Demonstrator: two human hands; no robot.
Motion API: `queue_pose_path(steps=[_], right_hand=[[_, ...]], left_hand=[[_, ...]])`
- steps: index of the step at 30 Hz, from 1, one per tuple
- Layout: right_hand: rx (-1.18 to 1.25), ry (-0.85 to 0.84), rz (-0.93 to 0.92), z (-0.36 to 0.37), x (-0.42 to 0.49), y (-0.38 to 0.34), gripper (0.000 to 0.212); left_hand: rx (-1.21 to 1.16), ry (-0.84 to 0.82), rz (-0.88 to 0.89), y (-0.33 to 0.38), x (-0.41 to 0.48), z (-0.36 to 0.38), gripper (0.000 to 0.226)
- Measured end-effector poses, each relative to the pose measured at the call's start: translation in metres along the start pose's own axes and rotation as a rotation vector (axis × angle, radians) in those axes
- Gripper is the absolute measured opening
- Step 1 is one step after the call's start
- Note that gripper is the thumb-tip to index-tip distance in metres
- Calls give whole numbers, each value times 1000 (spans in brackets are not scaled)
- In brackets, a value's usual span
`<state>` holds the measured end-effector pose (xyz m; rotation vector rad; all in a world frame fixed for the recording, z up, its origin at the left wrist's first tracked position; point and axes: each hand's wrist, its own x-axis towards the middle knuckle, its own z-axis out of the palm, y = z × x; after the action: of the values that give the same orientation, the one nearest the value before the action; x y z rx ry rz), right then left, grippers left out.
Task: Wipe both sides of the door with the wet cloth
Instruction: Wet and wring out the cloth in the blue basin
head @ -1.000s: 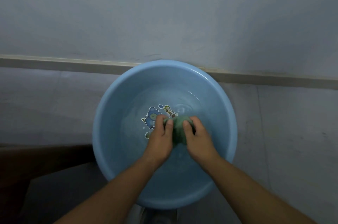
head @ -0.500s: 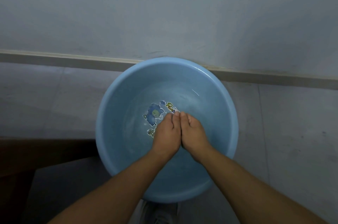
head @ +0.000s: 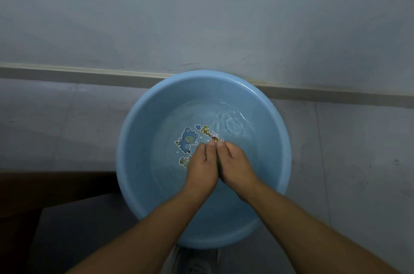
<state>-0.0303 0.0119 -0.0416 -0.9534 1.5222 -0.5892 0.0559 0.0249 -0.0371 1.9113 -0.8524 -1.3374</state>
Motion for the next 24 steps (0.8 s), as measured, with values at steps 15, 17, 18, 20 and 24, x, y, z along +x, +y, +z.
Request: queue_pose_path(steps=[15,17,18,20,24], right_hand=[[179,38,25,-54,-1,-17,38],[313,29,208,-53,-5,-18,44],[378,-31,289,-53,-6,-18,43],[511,-126,332,-56,-8,-20,38],[614,18,195,-60,-4,-27,15]], left_hand=[[-273,-434,-205,42,12,-22,18],[-375,-427,-191,47,11,-20,6],[-421,-424,-196,49,10,-19,7],[-442,-385,-196,52,9,-17,13],[-342,-175,-100,51,9,-16,28]])
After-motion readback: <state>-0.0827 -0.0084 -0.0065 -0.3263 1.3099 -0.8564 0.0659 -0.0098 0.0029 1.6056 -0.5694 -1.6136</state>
